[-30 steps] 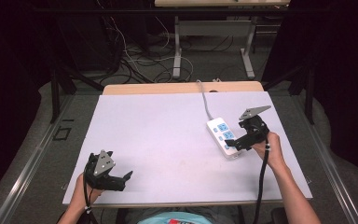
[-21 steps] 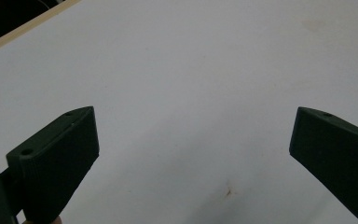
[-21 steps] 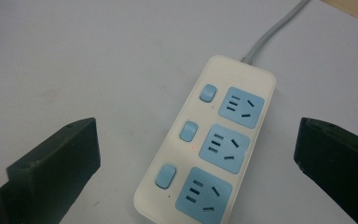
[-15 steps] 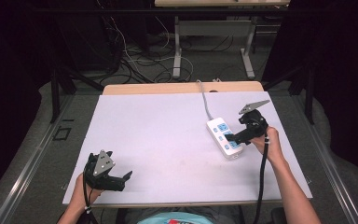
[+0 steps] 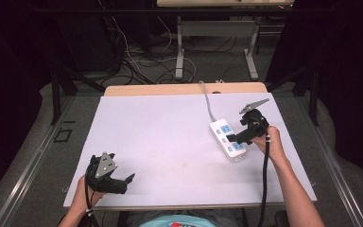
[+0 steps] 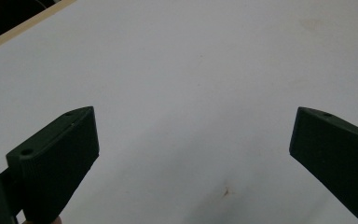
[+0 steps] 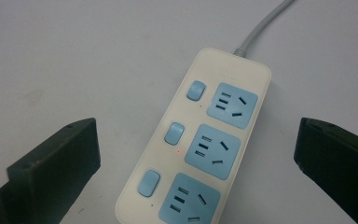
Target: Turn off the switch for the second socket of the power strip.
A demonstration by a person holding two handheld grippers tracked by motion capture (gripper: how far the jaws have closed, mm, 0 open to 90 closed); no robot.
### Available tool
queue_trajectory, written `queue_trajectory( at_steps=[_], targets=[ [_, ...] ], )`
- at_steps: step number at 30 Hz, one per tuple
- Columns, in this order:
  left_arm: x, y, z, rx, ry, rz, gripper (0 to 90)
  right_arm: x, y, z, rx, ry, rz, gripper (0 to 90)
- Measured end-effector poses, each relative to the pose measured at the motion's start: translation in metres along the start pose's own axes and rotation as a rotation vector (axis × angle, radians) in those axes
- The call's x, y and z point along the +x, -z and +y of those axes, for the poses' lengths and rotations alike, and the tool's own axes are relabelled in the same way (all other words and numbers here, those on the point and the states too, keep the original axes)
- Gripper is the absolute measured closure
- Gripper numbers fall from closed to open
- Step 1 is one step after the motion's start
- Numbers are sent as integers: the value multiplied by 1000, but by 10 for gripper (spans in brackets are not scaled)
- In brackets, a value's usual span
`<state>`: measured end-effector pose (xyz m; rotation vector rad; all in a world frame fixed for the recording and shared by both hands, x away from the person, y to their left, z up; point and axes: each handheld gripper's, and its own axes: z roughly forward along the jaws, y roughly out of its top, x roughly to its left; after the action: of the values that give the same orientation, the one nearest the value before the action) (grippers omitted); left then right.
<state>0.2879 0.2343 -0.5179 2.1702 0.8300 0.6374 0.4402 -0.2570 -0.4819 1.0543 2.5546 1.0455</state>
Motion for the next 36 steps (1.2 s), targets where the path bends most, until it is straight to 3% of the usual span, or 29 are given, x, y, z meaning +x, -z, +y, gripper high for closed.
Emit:
queue_trajectory(
  at_steps=[12, 20, 36],
  targets=[
    [0, -1, 0, 0, -10, 1, 13, 2, -10, 5, 25, 30, 15, 0],
    [0, 0, 0, 0, -1, 3, 12, 4, -15, 8, 27, 11, 33, 0],
    [-1, 0, 0, 0, 1, 1, 12, 4, -22, 15, 42, 18, 42, 3]
  ],
)
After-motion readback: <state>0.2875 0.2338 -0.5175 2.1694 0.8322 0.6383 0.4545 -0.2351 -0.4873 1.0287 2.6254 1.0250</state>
